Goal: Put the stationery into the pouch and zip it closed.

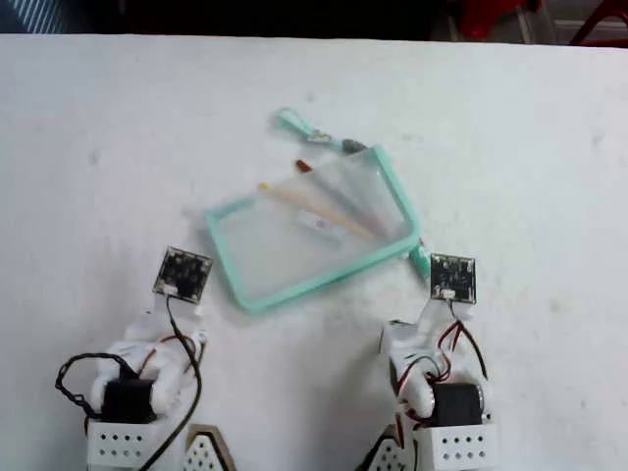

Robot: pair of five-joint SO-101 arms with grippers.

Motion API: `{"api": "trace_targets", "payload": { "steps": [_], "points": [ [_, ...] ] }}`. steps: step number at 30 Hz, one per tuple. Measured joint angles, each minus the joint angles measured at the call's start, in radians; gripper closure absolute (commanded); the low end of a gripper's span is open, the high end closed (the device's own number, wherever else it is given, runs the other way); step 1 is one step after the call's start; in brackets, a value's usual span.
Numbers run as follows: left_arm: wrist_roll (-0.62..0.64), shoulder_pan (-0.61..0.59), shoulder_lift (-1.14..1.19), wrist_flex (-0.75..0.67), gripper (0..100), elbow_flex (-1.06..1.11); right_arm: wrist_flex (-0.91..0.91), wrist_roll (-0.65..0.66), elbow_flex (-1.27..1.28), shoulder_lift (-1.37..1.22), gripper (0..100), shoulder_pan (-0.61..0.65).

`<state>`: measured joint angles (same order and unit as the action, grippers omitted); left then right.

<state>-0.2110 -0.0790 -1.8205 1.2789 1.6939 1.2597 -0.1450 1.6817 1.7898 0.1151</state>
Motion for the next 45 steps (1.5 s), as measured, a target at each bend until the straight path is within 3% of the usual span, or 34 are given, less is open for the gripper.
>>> {"api": "trace_targets", "payload": {
  "steps": [22, 29, 38, 45],
  "points": [
    [0.000, 0.006, 0.000, -0.002, 98, 0.000, 0.000, 0.000, 0.000, 0.000, 97.8, 0.000],
    [0.000, 0.021, 0.000, -0.068, 98, -0.002, 0.000, 0.000, 0.000, 0.000, 98.1, 0.000],
    [0.000, 0.078, -0.009, -0.060, 98, -0.374, 0.000, 0.000, 0.000, 0.000, 98.0, 0.000],
    [0.000, 0.181, -0.009, -0.002, 98, -0.407, 0.000, 0.000, 0.000, 0.000, 98.1, 0.000]
  ]
}}
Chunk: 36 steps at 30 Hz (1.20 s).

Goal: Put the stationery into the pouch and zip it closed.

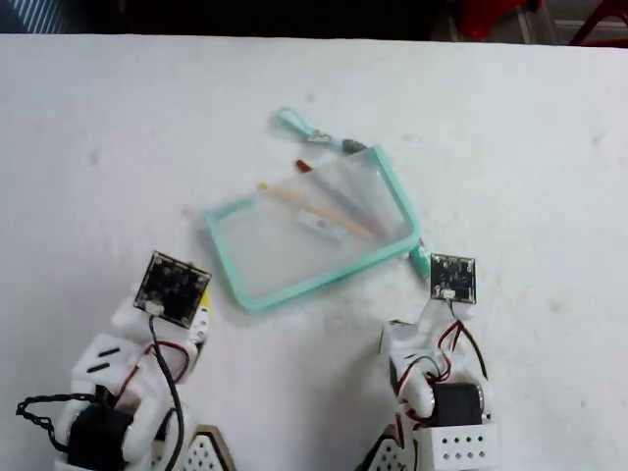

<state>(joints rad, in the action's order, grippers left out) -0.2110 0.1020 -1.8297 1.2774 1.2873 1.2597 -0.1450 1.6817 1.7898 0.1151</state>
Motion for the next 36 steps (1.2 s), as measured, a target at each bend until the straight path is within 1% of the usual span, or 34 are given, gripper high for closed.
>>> {"api": "trace_targets", "payload": {
  "steps": [4, 6, 10, 11, 13, 17, 18, 20, 23, 28, 33, 36],
  "points": [
    [0.000, 0.005, 0.000, -0.003, 98, 0.000, 0.000, 0.000, 0.000, 0.000, 97.8, 0.000],
    [0.000, 0.008, 0.003, -0.003, 95, -0.015, 0.000, 0.000, 0.000, 0.000, 97.8, 0.000],
    [0.000, 0.011, 0.000, -0.040, 80, -0.068, 0.000, 0.000, 0.000, 0.000, 97.8, 0.000],
    [0.000, 0.011, 0.000, -0.049, 78, -0.068, 0.000, 0.000, 0.000, 0.000, 97.8, 0.000],
    [0.000, 0.028, 0.000, -0.057, 81, -0.068, 0.000, 0.000, 0.000, 0.000, 97.8, 0.000],
    [-0.021, 0.146, 0.000, -0.057, 97, -0.055, 0.000, 0.000, 0.000, 0.000, 97.8, 0.000],
    [-0.026, 0.173, 0.000, -0.061, 98, -0.040, 0.000, 0.000, 0.000, 0.000, 97.8, 0.000],
    [-0.029, 0.199, 0.000, -0.092, 96, -0.002, 0.000, 0.000, 0.000, 0.000, 97.8, 0.000],
    [-0.031, 0.181, 0.000, -0.114, 98, 0.018, -0.063, 0.000, 0.000, 0.000, 97.8, 0.011],
    [-0.031, 0.100, 0.000, -0.130, 98, 0.041, -0.250, 0.000, 0.000, 0.000, 97.8, 0.023],
    [-0.031, 0.044, 0.002, -0.195, 98, 0.127, -0.423, 0.000, 0.000, 0.000, 97.8, 0.021],
    [-0.031, -0.021, 0.002, -0.224, 98, 0.144, -0.540, 0.000, 0.000, 0.000, 97.7, 0.021]
  ]
}}
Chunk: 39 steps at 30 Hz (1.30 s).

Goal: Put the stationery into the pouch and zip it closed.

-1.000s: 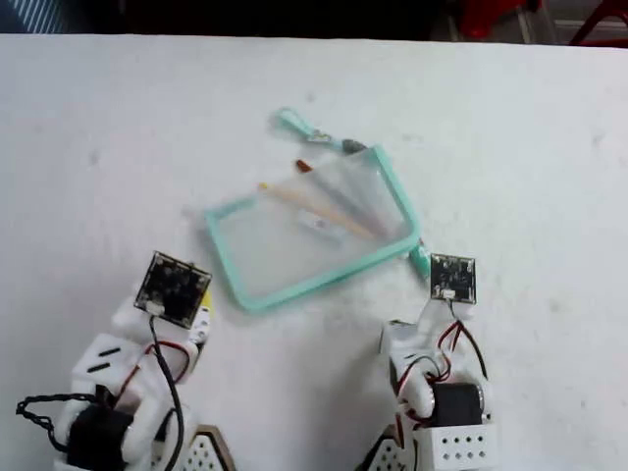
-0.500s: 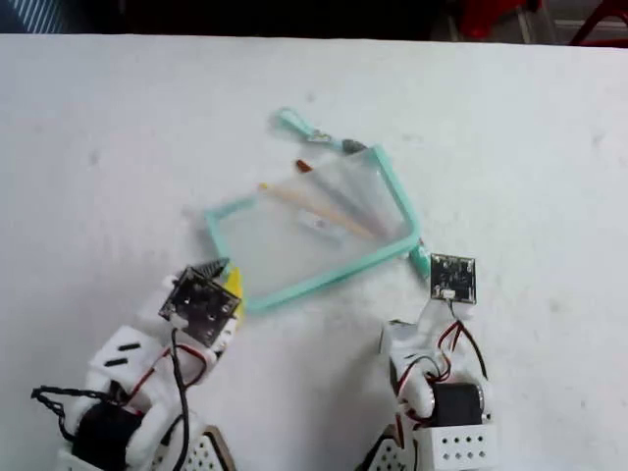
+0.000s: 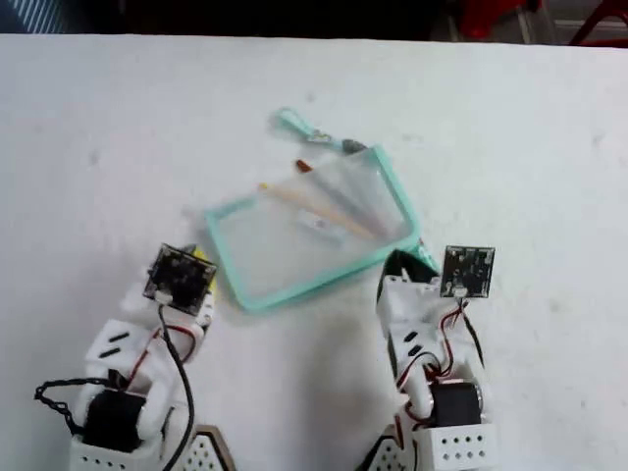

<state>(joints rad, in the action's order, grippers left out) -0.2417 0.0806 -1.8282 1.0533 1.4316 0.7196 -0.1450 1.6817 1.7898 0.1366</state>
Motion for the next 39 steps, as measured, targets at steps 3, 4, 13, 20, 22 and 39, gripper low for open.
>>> {"api": "trace_targets", "payload": {
  "steps": [3, 4, 13, 20, 22, 39],
  "points": [
    [0.009, -0.083, 0.000, -0.060, 98, 0.038, -0.098, 0.000, 0.000, 0.000, 97.7, 0.000],
    [0.028, -0.107, 0.002, -0.083, 98, 0.058, -0.124, 0.000, 0.000, 0.000, 97.7, 0.000],
    [0.160, -0.189, 0.011, -0.160, 98, 0.098, -0.120, 0.180, 0.000, 0.000, 84.3, -0.106],
    [0.146, -0.184, 0.011, -0.147, 98, 0.098, -0.034, 0.427, 0.000, 0.000, 92.7, -0.163],
    [0.118, -0.184, 0.011, -0.147, 98, 0.103, -0.028, 0.436, 0.000, 0.000, 94.3, -0.167],
    [0.049, -0.184, 0.011, -0.157, 96, 0.103, 0.023, 0.445, 0.000, 0.000, 94.6, -0.130]
  ]
}}
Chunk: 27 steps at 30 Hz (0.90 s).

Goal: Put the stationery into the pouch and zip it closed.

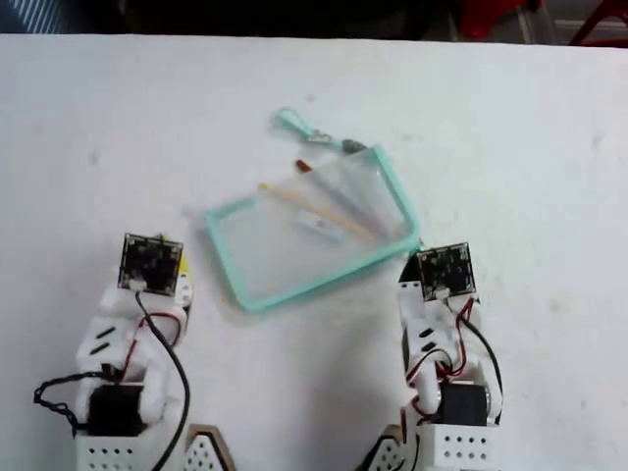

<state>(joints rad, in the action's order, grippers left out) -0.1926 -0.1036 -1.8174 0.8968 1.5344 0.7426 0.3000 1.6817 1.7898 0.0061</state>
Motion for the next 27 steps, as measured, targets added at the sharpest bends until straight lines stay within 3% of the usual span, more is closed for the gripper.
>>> {"api": "trace_targets", "payload": {
  "steps": [10, 14, 22, 27],
  "points": [
    [-0.012, 0.000, 0.009, 0.020, 96, -0.060, 0.046, 0.120, 0.000, 0.000, 94.6, 0.034],
    [-0.012, 0.000, 0.199, 0.002, 96, -0.155, 0.046, 0.127, 0.000, 0.000, 94.9, 0.031],
    [-0.012, 0.000, 0.799, -0.081, 96, -0.350, 0.046, 0.127, 0.000, 0.000, 96.6, 0.031],
    [-0.005, -0.003, 0.936, -0.163, 98, -0.354, 0.046, 0.127, 0.000, 0.000, 98.1, 0.037]
  ]
}}
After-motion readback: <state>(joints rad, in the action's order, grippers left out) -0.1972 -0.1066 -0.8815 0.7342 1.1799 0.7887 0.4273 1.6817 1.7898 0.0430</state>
